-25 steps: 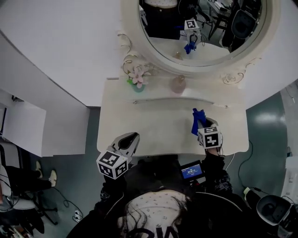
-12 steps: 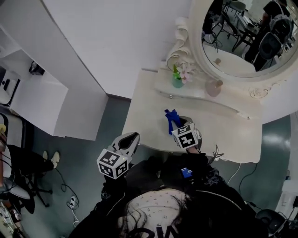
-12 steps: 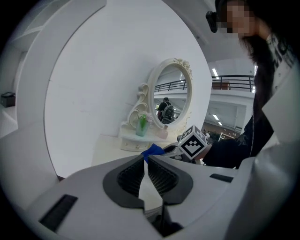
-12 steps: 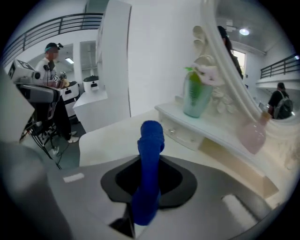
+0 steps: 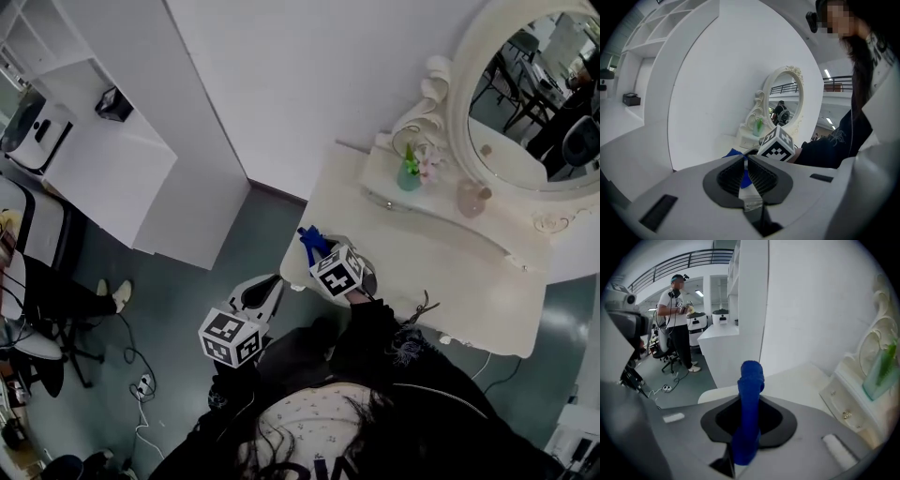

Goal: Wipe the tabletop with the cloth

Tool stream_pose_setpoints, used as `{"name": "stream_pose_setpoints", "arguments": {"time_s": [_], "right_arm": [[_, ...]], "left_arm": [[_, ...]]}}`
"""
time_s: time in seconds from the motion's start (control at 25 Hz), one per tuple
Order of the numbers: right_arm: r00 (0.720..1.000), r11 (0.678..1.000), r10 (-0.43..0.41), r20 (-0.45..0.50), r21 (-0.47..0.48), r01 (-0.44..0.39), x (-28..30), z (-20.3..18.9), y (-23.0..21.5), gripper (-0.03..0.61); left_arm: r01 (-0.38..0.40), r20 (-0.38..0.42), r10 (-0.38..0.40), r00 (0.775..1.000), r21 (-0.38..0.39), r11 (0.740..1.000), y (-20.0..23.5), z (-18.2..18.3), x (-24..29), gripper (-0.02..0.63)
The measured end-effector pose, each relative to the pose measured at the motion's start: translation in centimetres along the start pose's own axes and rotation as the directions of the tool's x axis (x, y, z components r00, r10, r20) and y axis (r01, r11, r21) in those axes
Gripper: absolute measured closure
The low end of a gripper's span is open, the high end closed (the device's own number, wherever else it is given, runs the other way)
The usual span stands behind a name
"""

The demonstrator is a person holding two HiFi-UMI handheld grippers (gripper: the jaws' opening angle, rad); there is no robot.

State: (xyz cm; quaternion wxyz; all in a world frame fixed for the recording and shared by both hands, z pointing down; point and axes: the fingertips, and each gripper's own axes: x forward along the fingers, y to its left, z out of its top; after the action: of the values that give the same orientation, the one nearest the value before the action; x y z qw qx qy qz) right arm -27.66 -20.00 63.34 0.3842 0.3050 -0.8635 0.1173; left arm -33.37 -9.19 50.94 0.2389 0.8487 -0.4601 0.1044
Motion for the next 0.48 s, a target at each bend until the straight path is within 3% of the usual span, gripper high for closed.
{"name": "stream_pose_setpoints", "arguments": {"time_s": [0.2,0.32,0.48], "right_arm": [[0.991,0.991,-0.050,-0.124,-0.133,0.034,2.8,-3.1,0.6,0.502],[0.991,0.984,-0.073,-0.114,-0.173,0.053,3.0,-3.4,0.2,0.503],[0.991,0.985,-0.090,-0.100,-0.158,0.074,2.4,-3.8,-0.4,0.503]], "left_arm": [[-0.031,0.002,0.031,1.000,-0.029,0.999,1.9,-0.6,-1.5,0.611],[-0.032,-0.005,0.032,0.999,-0.047,0.998,2.3,-1.2,-1.5,0.611],[0.002,-0.009,-0.003,1.000,-0.051,0.999,1.3,-1.3,-0.6,0.611]]}}
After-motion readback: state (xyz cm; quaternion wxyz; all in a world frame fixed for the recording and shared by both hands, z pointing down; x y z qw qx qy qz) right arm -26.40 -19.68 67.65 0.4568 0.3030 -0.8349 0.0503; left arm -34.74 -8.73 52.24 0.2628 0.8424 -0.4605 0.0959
